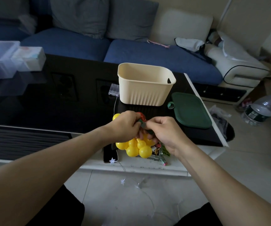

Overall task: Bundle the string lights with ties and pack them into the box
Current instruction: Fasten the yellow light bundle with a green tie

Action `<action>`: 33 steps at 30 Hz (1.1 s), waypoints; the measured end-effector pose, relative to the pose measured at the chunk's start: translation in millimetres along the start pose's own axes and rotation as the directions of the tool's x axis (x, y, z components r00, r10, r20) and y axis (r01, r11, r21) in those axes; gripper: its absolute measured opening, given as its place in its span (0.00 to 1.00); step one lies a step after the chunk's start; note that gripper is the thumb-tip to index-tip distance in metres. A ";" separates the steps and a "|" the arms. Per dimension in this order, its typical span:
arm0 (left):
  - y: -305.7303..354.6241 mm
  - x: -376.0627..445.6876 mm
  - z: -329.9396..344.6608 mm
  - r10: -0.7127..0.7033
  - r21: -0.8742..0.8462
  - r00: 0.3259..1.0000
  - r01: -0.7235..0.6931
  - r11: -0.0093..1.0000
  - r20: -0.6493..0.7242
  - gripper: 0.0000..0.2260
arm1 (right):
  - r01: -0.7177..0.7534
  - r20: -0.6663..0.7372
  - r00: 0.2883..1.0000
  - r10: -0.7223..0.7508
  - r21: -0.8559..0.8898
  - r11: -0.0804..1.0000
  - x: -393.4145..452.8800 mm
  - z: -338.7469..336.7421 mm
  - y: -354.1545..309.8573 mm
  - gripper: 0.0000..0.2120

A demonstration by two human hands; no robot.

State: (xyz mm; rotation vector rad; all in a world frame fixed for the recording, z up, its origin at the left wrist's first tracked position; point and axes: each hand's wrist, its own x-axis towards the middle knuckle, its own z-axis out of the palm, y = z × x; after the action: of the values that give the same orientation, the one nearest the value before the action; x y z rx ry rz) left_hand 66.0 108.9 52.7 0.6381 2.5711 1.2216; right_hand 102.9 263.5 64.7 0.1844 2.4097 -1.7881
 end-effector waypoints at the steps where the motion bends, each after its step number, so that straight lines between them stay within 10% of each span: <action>1: 1.5 -0.8 -1.0 -0.006 -0.020 1.000 0.006 1.000 -0.001 0.10 | 0.005 -0.005 1.000 -0.005 0.021 1.000 -0.3 1.4 -0.4 0.07; 13: -1.4 -4.1 -0.6 -0.076 -0.177 0.997 0.075 0.981 -0.003 0.10 | 0.146 0.041 0.989 -0.140 -0.198 0.969 2.2 -7.2 -2.8 0.06; 21: -1.6 1.7 3.1 -0.046 0.204 0.998 0.056 0.977 -0.051 0.08 | -0.014 0.034 0.999 0.014 0.001 1.000 1.2 -4.5 -1.7 0.11; 33: -1.5 -3.9 -1.3 -0.078 0.091 0.997 0.077 0.993 0.007 0.09 | -0.293 0.142 0.956 0.257 0.419 0.860 12.3 4.8 2.0 0.06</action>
State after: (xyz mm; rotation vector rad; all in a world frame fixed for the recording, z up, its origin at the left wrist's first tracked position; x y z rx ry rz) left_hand 68.6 105.4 52.4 0.5547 2.6287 1.0802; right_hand 91.3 259.7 59.2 0.4660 1.7814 -2.1129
